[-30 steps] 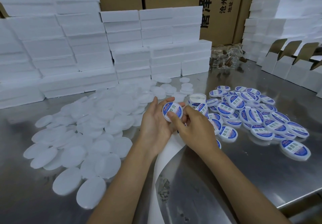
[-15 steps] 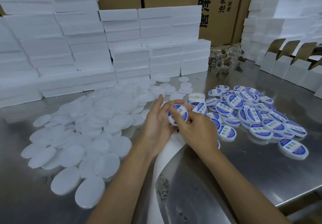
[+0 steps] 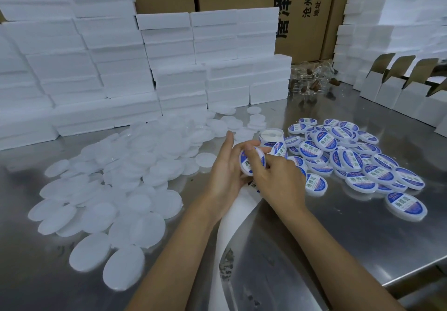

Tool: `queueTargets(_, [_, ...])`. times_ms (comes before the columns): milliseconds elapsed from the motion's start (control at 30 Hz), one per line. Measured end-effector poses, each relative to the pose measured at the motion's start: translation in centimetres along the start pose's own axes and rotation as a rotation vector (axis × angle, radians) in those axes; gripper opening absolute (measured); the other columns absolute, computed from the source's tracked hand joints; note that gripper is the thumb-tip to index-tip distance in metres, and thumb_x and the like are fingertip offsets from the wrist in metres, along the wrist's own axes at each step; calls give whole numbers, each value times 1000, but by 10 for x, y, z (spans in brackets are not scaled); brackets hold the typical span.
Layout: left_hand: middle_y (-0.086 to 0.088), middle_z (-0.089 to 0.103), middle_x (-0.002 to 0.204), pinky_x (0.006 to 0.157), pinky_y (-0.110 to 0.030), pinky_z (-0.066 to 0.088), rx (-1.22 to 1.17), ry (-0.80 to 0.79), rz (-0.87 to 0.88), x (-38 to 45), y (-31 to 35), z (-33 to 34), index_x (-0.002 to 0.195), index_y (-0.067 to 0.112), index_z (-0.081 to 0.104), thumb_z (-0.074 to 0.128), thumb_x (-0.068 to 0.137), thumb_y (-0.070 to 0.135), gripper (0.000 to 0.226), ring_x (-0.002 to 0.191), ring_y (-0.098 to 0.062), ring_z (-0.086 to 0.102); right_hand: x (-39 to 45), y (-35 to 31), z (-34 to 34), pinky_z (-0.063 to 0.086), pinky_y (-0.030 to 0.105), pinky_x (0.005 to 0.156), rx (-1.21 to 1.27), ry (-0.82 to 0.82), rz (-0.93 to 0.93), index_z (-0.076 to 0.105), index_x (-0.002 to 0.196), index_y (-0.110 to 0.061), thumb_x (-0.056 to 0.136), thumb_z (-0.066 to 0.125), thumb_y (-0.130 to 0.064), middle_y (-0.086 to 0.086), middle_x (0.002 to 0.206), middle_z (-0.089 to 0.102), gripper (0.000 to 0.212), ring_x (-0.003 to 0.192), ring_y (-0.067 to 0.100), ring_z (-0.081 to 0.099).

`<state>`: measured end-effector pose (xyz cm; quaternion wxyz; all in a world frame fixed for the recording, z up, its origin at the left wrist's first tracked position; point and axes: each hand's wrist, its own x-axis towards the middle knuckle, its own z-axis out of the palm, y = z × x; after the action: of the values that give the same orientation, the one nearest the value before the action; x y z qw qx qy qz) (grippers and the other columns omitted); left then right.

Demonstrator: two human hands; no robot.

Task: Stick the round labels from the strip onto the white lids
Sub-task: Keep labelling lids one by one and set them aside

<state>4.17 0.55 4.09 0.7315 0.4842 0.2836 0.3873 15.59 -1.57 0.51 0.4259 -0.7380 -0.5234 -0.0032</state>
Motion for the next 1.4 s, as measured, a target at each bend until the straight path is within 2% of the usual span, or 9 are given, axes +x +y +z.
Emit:
queueTargets(100, [-18, 67, 131, 106, -45, 47, -26, 33, 9, 1, -1, -3, 132, 2, 59, 24, 106, 49, 64, 123, -32, 62, 1, 1, 2, 42, 34, 60, 103, -2, -32, 46, 49, -21, 103, 31, -54, -4, 49, 51, 65, 56, 20, 54])
queueTargets(267, [-15, 67, 108, 73, -33, 51, 143, 122, 81, 6, -5, -7, 127, 6, 59, 39, 108, 17, 30, 86, -23, 63, 1, -1, 10, 31, 28, 53, 281, 3, -11, 43, 47, -23, 105, 34, -45, -8, 39, 46, 63, 48, 7, 47])
queueTargets(367, [0, 62, 86, 67, -29, 47, 469, 183, 146, 6, -11, -13, 122, 22, 60, 44, 108, 21, 21, 67, -11, 54, 4, -1, 9, 34, 32, 54, 407, 36, 74, 47, 54, -9, 105, 33, -48, 1, 46, 51, 66, 48, 13, 47])
queueTargets(433, [2, 57, 76, 62, -25, 45, 458, 162, 177, 6, -11, -16, 122, 22, 62, 48, 107, 20, 20, 60, -8, 48, 6, 0, 7, 40, 30, 57, 464, -1, 135, 53, 62, -2, 105, 32, -49, 5, 53, 57, 67, 52, 14, 51])
queueTargets(567, [7, 57, 64, 56, -17, 45, 433, 175, 220, 3, -6, -18, 106, 16, 66, 57, 104, 18, 10, 55, -5, 48, 8, -1, 5, 42, 17, 57, 643, -137, 201, 58, 66, -16, 105, 37, -48, -14, 51, 56, 55, 50, -1, 51])
queueTargets(667, [4, 58, 62, 54, -18, 45, 439, 294, 226, 6, -5, -23, 92, 4, 64, 55, 104, 25, 26, 55, -8, 48, 8, -1, 5, 46, 23, 63, 664, -187, 153, 63, 75, -14, 102, 48, -43, -14, 60, 59, 42, 58, 1, 52])
queueTargets(833, [-1, 61, 62, 57, -25, 47, 388, 311, 199, 8, -5, -26, 91, 4, 65, 49, 106, 33, 37, 54, -11, 51, 12, -1, -3, 35, 13, 45, 793, -265, 202, 64, 73, -14, 99, 57, -36, -12, 52, 51, 35, 46, 1, 42])
queueTargets(1067, [-3, 68, 65, 49, -23, 45, 353, 319, 81, 9, -4, -22, 106, 13, 66, 38, 109, 38, 39, 52, -14, 52, 40, 41, -31, 37, 22, 43, 916, 286, 599, 67, 85, -17, 103, 51, -37, -6, 58, 53, 32, 45, 8, 42])
queueTargets(1400, [-1, 69, 64, 45, -22, 45, 363, 378, 64, 14, -7, -22, 100, 14, 68, 39, 108, 33, 36, 48, -12, 53, 64, 86, -47, 40, 23, 41, 1114, 305, 786, 65, 88, -10, 106, 46, -30, -4, 55, 52, 33, 40, 6, 43])
